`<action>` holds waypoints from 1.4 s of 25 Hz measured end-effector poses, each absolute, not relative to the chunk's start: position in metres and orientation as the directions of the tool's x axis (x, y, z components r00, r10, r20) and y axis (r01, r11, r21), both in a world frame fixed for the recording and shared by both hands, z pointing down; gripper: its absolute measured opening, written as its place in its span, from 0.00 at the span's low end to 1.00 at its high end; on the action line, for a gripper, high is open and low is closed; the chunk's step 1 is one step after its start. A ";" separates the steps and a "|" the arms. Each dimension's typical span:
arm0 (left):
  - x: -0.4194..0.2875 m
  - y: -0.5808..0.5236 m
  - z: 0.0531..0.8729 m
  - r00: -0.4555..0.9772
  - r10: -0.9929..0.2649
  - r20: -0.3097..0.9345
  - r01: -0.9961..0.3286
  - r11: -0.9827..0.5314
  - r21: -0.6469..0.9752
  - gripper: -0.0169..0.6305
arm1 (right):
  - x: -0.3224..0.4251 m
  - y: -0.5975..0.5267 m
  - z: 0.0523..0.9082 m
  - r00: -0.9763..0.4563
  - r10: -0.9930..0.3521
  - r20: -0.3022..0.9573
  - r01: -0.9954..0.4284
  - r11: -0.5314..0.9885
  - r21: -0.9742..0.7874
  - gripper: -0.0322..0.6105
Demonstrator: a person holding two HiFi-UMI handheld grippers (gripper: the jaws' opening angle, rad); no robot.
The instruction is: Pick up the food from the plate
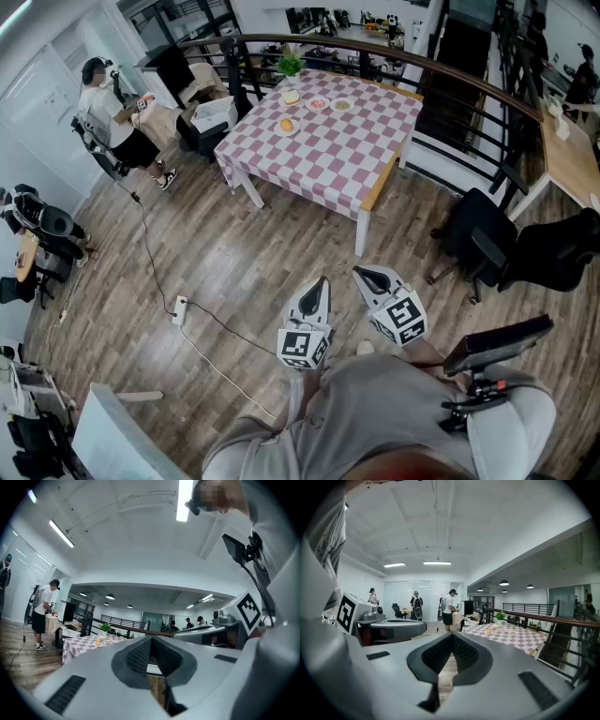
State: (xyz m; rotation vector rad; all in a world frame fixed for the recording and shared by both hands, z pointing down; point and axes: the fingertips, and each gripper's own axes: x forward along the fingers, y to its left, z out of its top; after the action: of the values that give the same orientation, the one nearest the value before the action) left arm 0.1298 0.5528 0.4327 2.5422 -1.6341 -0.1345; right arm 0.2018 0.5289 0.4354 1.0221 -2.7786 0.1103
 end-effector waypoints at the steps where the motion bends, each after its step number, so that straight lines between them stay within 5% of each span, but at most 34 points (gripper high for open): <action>1: 0.136 0.552 0.429 0.433 -0.901 -0.012 -0.892 -0.431 0.140 0.04 | 0.207 0.530 0.434 -0.737 -0.647 0.195 -0.661 0.750 -0.009 0.07; 16: 0.131 0.563 0.409 0.399 -0.917 -0.010 -0.912 -0.398 0.100 0.04 | 0.215 0.523 0.437 -0.739 -0.651 0.172 -0.668 0.742 -0.056 0.07; 29: 0.121 0.534 0.412 0.210 -0.977 -0.024 -0.974 -0.211 0.076 0.04 | 0.217 0.464 0.451 -0.724 -0.668 0.172 -0.684 0.728 -0.053 0.07; 35: 0.150 0.527 0.414 0.285 -0.958 0.014 -0.956 -0.284 0.069 0.04 | 0.232 0.454 0.434 -0.720 -0.684 0.117 -0.694 0.710 -0.120 0.07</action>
State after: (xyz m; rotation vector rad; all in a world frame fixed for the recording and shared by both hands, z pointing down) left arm 0.1504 0.5268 0.4139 2.4669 -1.8407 -0.0463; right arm 0.2316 0.4539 0.4340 1.1481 -2.8459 0.2398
